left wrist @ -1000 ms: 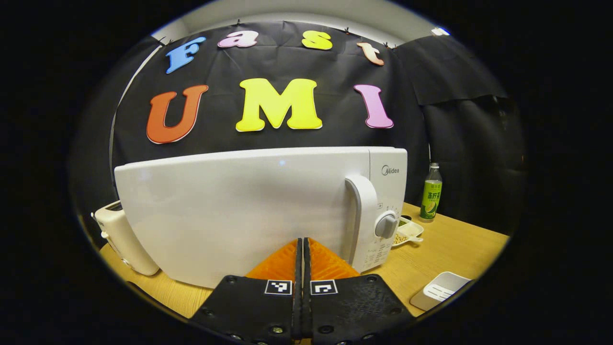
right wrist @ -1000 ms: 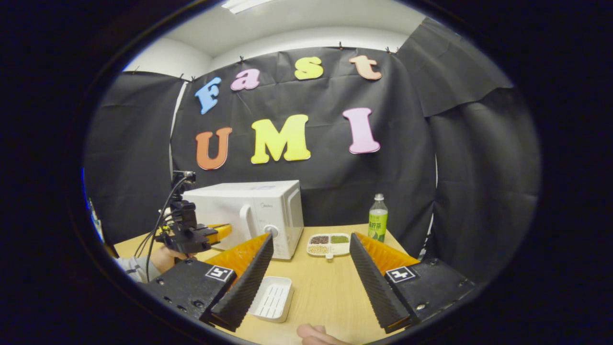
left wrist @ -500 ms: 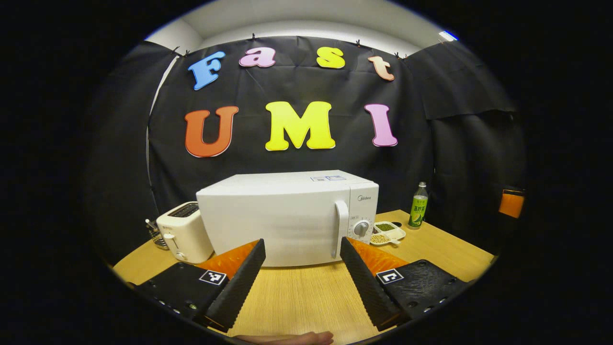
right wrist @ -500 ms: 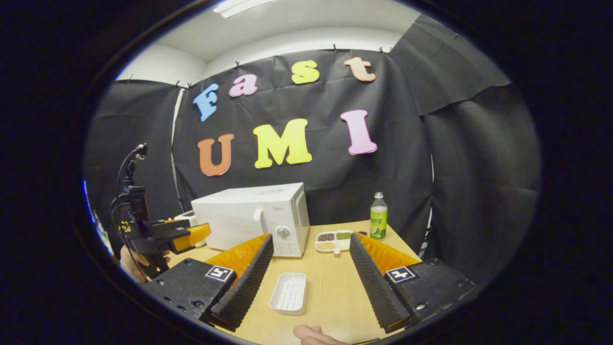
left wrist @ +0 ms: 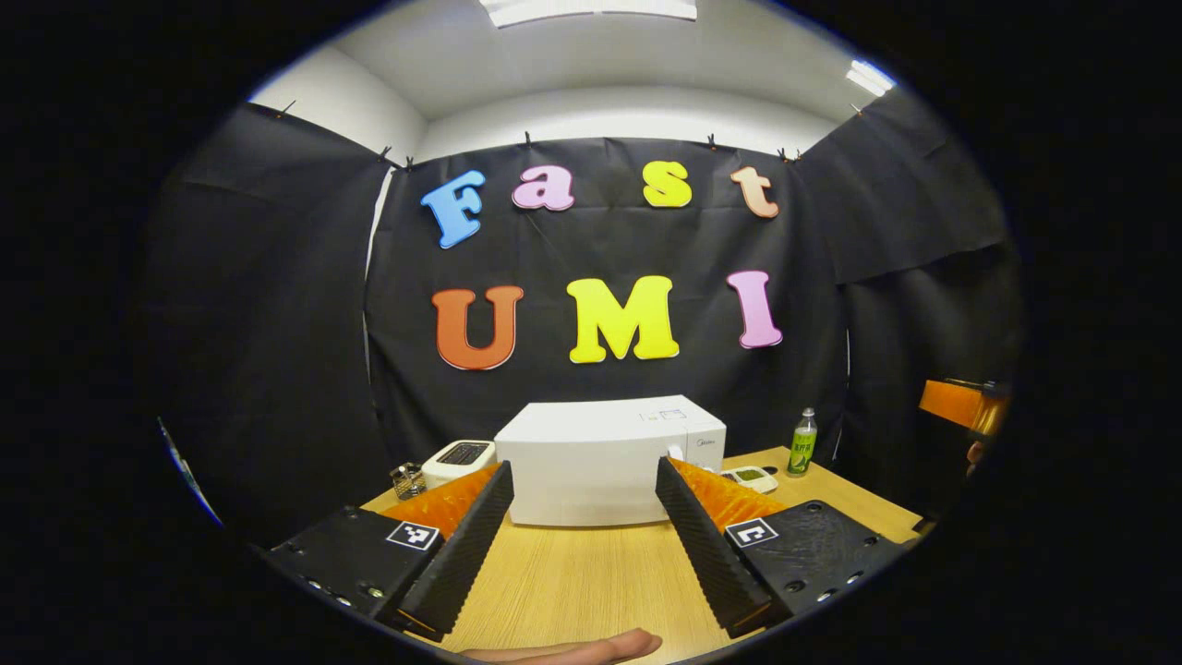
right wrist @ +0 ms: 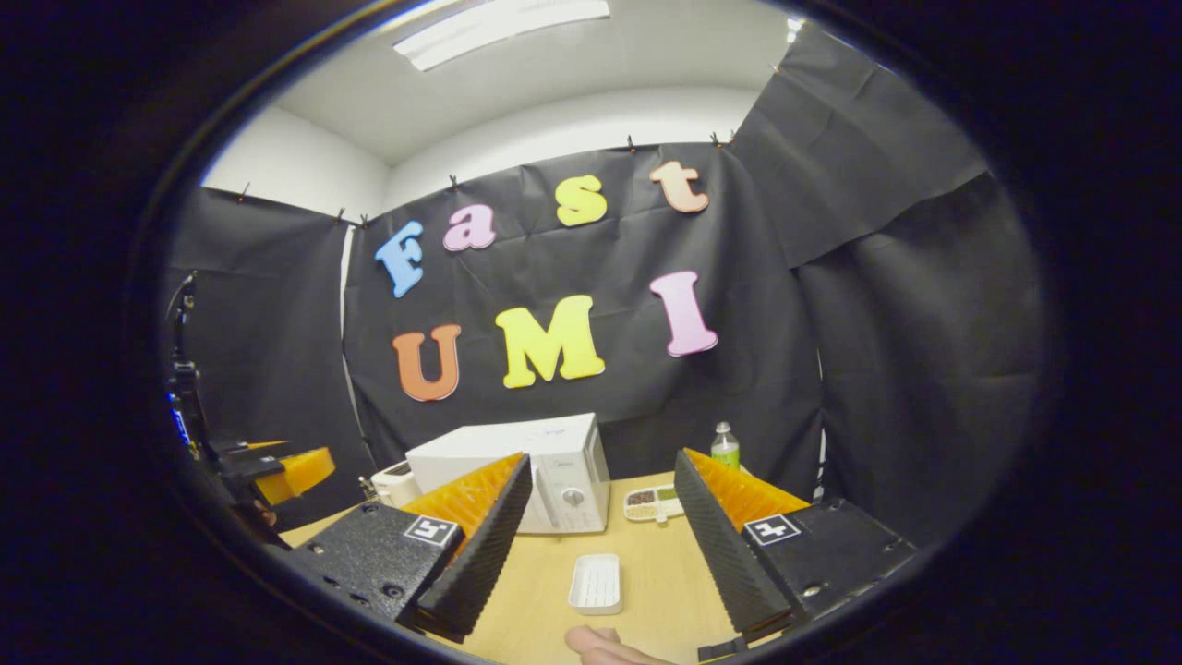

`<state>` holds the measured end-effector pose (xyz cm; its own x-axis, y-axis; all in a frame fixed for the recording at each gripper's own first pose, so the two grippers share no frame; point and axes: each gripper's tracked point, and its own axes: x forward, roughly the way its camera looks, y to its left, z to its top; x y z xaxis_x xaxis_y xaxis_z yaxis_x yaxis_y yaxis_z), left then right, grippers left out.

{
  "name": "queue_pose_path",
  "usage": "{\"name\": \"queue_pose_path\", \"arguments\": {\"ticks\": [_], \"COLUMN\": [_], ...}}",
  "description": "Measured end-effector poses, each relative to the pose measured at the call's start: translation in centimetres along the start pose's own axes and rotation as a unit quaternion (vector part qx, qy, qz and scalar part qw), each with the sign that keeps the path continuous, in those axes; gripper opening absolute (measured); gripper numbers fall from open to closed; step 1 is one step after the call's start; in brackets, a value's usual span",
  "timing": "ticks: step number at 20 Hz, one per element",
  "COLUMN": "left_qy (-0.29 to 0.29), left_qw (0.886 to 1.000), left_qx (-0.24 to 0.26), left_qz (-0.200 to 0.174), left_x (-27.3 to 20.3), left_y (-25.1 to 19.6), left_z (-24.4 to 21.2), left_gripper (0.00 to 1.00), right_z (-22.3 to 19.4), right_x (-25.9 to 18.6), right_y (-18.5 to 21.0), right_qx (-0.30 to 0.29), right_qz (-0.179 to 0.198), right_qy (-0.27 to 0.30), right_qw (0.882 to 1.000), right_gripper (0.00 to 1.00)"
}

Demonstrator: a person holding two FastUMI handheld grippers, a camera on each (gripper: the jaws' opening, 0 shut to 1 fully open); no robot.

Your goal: Open the microwave oven with the left hand, put the food in, and close the microwave oven.

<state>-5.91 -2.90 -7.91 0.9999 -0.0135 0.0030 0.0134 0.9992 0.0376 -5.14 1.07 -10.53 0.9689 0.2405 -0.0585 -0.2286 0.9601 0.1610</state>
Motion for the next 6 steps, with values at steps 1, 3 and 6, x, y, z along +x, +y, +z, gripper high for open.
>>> {"name": "queue_pose_path", "arguments": {"ticks": [1, 3, 6], "left_qy": [-0.008, -0.026, -0.038], "left_qw": [1.000, 1.000, 0.999], "left_qx": [0.002, 0.003, -0.004], "left_qz": [0.004, 0.017, 0.014], "left_x": [-1.5, -3.9, -6.5], "left_y": [0.4, 1.4, 1.3], "left_z": [0.7, 1.7, 2.0], "left_gripper": [0.96, 0.96, 0.96], "right_z": [0.4, 1.3, 2.0], "right_x": [-0.8, -2.5, -4.5], "right_y": [0.1, 0.9, 2.0], "right_qx": [-0.015, -0.047, -0.065], "right_qz": [-0.005, -0.004, 0.003], "right_qy": [-0.002, -0.009, -0.019], "right_qw": [1.000, 0.999, 0.998], "right_gripper": [0.98, 0.98, 0.98]}}
